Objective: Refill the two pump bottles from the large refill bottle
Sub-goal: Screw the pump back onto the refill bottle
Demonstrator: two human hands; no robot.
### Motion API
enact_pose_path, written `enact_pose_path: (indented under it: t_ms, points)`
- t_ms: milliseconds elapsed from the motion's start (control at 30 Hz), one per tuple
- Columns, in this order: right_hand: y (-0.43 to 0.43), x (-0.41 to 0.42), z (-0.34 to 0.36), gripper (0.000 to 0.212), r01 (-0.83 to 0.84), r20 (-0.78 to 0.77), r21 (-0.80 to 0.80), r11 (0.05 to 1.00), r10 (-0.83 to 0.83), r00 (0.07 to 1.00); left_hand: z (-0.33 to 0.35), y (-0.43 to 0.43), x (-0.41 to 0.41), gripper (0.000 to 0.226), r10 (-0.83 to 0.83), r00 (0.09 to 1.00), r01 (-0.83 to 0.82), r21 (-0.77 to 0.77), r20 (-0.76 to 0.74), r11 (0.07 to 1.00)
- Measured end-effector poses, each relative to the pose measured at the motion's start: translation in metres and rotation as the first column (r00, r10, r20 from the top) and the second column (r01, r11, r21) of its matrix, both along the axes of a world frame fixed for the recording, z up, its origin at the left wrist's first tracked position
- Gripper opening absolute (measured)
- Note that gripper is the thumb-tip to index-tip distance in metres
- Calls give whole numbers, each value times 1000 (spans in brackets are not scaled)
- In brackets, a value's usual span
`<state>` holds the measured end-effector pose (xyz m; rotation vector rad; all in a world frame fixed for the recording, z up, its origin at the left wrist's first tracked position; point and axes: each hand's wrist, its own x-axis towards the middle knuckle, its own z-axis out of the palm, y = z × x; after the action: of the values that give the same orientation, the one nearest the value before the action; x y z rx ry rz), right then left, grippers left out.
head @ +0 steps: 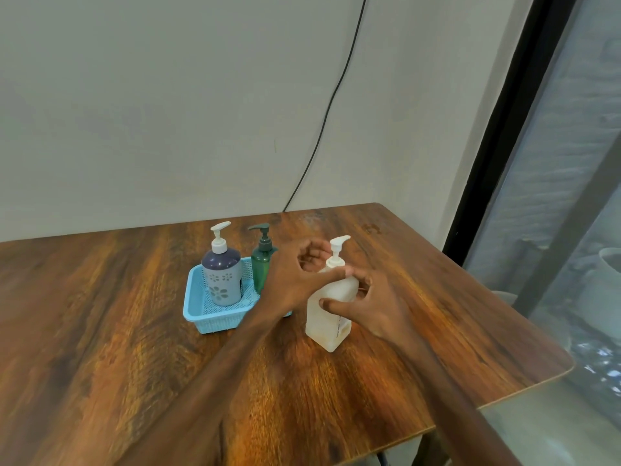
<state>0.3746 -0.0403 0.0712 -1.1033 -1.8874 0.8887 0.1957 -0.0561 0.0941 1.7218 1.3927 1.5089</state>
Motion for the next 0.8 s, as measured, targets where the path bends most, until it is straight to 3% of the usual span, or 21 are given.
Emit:
enact_pose_path:
  t_ms: [100, 300, 400, 500, 567, 800]
  points:
    - [0, 1, 1, 62, -20, 5, 8, 1000, 20, 1000, 5, 0, -11, 36, -75, 997, 72, -60, -37, 996]
    - [-4, 1, 8, 43, -45, -21, 45, 998, 46, 999, 0, -3, -1, 42, -144, 989, 139, -95, -46, 986]
    - [-2, 0, 6, 40, -29, -35, 40, 999, 31, 999, 0, -7, 11, 50, -57, 998, 55, -67, -27, 996]
    - [2, 1, -1, 46, -24, -51, 3, 1000, 24, 998, -2, -8, 14, 37, 111, 992, -110, 30, -66, 994]
    - [2, 1, -3, 57, -19, -49, -25, 1000, 18, 999, -2, -8, 11, 33, 133, 988, -129, 52, -82, 990]
    - [0, 1, 2, 55, -64, -46, 8, 998, 64, 997, 5, 2, -4, 40, -42, 986, 40, -10, -163, 999]
